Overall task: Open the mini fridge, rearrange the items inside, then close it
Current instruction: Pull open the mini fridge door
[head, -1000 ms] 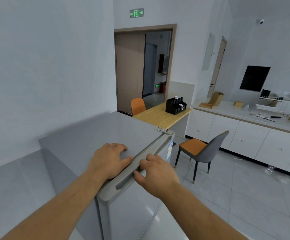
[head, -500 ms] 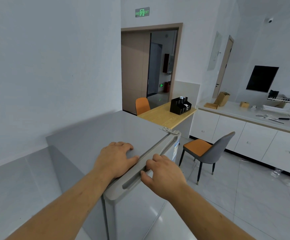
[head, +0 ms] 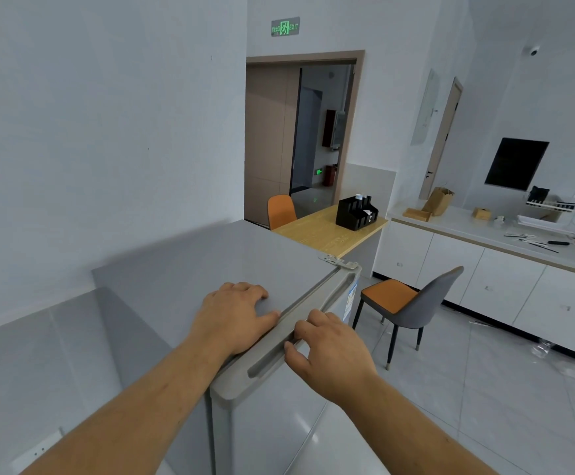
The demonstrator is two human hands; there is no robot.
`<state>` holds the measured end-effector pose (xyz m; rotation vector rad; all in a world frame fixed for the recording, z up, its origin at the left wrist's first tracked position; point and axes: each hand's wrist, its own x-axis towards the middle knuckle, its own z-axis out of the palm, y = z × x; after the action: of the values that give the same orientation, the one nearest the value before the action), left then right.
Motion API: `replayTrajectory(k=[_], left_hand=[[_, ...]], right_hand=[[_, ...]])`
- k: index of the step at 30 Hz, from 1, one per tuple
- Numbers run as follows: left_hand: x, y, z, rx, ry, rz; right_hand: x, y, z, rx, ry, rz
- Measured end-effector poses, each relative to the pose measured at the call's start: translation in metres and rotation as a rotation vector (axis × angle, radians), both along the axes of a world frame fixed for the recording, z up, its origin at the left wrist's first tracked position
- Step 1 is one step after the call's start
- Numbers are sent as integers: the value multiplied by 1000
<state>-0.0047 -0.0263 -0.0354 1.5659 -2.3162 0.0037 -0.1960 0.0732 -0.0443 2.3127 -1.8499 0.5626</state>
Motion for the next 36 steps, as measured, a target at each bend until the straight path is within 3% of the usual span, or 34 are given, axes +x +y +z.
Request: replayTrajectory(k=[13, 19, 28, 36], left_hand=[[0, 2, 3, 15, 3, -12], [-1, 5, 3, 7, -14, -13], [1, 10, 0, -31, 25, -19], [1, 16, 5, -15, 59, -28]], right_hand=[[-37, 37, 5, 28, -89, -52], [-17, 45, 13, -75, -126, -86], [33, 36, 27, 189, 25, -294], [7, 51, 28, 335, 40, -472]])
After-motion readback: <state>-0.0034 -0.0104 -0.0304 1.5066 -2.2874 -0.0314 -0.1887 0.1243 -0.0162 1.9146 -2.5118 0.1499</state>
